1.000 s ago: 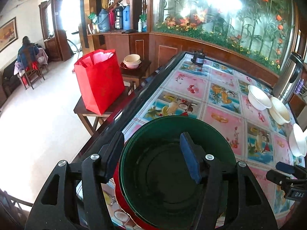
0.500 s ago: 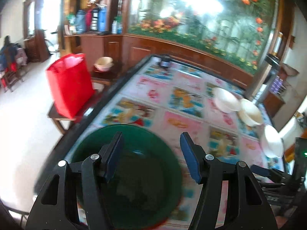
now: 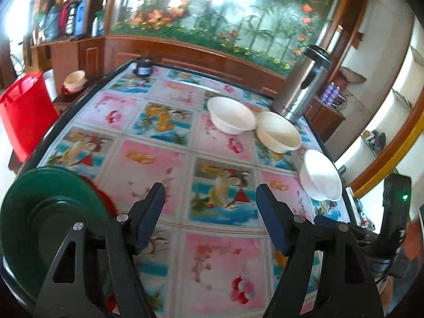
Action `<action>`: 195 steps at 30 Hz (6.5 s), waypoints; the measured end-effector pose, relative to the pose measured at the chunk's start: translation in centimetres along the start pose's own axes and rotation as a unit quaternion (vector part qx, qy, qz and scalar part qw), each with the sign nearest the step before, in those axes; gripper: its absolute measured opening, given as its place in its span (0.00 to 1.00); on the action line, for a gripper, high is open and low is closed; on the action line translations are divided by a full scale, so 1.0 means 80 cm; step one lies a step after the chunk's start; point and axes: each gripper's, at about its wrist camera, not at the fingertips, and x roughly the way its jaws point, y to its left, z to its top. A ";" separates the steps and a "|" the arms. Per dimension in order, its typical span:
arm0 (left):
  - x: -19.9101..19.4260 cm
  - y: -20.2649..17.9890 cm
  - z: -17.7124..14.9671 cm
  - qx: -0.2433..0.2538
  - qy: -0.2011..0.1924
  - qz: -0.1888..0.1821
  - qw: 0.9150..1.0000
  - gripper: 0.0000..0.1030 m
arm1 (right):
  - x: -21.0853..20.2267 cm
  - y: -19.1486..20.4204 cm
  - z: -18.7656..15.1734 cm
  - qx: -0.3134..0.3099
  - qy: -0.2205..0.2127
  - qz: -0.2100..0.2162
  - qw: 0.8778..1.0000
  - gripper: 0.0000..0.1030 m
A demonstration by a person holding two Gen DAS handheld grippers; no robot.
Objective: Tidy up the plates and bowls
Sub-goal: 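Move both grippers to the rim of the large white plate, then close both grippers on the rim of the large white plate, then carry the white plate with both grippers and lower it into the green bowls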
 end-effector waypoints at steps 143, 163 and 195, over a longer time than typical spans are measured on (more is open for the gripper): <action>0.018 0.024 -0.028 0.003 0.084 0.037 0.996 0.16 | 0.015 0.094 0.024 -0.156 0.013 -0.010 0.988 0.25; -0.066 0.154 -0.023 -0.049 0.040 0.100 0.993 0.16 | 0.036 0.231 0.020 -0.231 0.013 0.039 0.972 0.25; -0.056 0.232 -0.066 -0.040 0.043 0.205 0.977 0.16 | 0.104 0.309 -0.026 -0.290 0.081 0.044 0.952 0.44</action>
